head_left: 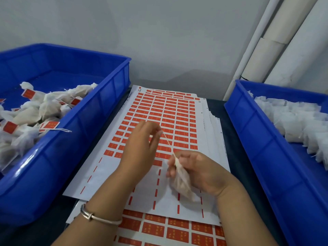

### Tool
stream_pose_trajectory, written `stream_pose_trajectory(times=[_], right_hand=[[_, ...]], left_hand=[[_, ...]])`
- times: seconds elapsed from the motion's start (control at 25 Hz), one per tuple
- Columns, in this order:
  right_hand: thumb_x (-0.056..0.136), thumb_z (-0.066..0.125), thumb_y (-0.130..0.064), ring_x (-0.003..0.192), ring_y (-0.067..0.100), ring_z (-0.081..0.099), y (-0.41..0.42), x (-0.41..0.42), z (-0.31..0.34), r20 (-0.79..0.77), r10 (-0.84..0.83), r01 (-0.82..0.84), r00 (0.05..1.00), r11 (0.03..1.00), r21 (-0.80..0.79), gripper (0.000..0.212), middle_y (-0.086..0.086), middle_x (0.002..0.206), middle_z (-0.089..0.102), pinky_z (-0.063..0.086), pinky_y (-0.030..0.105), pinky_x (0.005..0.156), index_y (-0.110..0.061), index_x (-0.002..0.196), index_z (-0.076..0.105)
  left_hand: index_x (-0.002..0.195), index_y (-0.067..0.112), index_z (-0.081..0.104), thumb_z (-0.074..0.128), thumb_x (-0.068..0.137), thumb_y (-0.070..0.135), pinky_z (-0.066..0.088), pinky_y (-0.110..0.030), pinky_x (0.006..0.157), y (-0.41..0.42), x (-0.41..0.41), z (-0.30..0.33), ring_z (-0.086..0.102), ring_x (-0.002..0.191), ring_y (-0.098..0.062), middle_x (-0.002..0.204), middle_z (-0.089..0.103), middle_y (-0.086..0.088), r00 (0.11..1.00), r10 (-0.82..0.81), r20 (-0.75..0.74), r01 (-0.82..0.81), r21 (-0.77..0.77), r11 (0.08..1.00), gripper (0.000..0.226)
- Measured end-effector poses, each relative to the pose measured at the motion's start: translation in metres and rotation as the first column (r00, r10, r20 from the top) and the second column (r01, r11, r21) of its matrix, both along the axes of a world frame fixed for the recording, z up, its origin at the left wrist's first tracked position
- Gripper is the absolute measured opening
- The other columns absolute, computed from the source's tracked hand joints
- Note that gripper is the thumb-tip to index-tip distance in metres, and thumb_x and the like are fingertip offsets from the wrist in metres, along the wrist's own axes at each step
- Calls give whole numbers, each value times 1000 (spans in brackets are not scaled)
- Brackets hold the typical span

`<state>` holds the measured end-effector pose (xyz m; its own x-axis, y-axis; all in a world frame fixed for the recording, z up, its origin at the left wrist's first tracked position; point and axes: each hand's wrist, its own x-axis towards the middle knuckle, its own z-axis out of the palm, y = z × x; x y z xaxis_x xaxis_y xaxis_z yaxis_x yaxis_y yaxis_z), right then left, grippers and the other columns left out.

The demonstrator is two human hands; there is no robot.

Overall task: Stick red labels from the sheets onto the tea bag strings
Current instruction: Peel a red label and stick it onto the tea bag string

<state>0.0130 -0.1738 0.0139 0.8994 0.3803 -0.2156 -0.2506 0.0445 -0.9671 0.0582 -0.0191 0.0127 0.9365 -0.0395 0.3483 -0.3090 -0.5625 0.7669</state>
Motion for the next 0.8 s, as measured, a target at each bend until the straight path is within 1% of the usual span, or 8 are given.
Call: stream_pose_trajectory(times=[0.12, 0.24, 0.32, 0.36, 0.44, 0.48, 0.68, 0.8], right_hand=[[91, 53, -30, 64, 23, 58, -3, -1, 2, 44, -95, 87, 994, 983, 159, 31, 6, 59, 57, 52, 36, 84, -11, 71, 67], [87, 54, -32, 43, 12, 41, -20, -3, 14, 21, -294, 287, 956, 944, 165, 30, -1, 46, 42, 47, 25, 53, -13, 67, 66], [90, 57, -32, 37, 6, 40, -35, -5, 20, 97, -481, 491, 871, 853, -179, 35, -6, 44, 45, 36, 19, 41, -16, 59, 61], [90, 59, -33, 38, 5, 43, -42, -4, 18, 183, -540, 563, 822, 719, -407, 37, -7, 45, 48, 36, 19, 41, -16, 57, 55], [87, 63, -39, 47, 6, 52, -49, -5, 9, 271, -539, 542, 798, 443, -714, 35, -8, 53, 53, 38, 20, 44, -17, 62, 50], [85, 64, -42, 51, 5, 56, -47, -5, 4, 254, -516, 489, 818, 392, -779, 31, -10, 59, 56, 37, 19, 45, -19, 67, 52], [80, 71, -40, 59, 3, 50, -39, 2, -8, 207, -538, 479, 817, 433, -764, 32, -21, 76, 46, 36, 17, 42, -30, 99, 47], [80, 74, -27, 68, 15, 67, -43, 2, -8, 94, -630, 563, 771, 604, -564, 28, -8, 90, 66, 56, 31, 53, -22, 101, 57]], left_hand=[[89, 37, 47, 55, 91, 25, 32, -1, 71, -10, -11, -4, 45, 85, 9, 88, 38, 32, 983, -177, 44, 173, 78, 982, 15], [97, 44, 46, 56, 88, 39, 34, -4, 78, -17, -16, -10, 45, 94, 6, 99, 41, 36, 975, -220, -30, 222, 70, 973, 15], [118, 46, 43, 58, 83, 54, 38, -20, 96, -22, -14, -18, 43, 114, 0, 125, 42, 28, 961, -201, -188, 229, 141, 963, 39], [130, 45, 36, 56, 79, 62, 33, -34, 106, -25, -13, -25, 35, 128, -7, 140, 34, 22, 947, -185, -261, 250, 243, 937, 57], [143, 42, 16, 47, 76, 74, 0, -45, 113, -29, -12, -36, 7, 144, -14, 155, 10, 17, 935, -171, -310, 300, 436, 848, 81], [145, 40, 9, 42, 75, 77, -13, -44, 108, -31, -12, -41, -4, 145, -13, 156, 1, 16, 936, -177, -305, 313, 491, 813, 87], [147, 36, 1, 33, 74, 81, -25, -49, 101, -31, -14, -48, -14, 143, -14, 157, -7, 15, 936, -197, -292, 338, 587, 735, 91], [146, 38, 7, 34, 75, 80, -22, -50, 104, -30, -14, -48, -8, 144, -13, 157, -1, 16, 935, -202, -290, 338, 563, 754, 87]])
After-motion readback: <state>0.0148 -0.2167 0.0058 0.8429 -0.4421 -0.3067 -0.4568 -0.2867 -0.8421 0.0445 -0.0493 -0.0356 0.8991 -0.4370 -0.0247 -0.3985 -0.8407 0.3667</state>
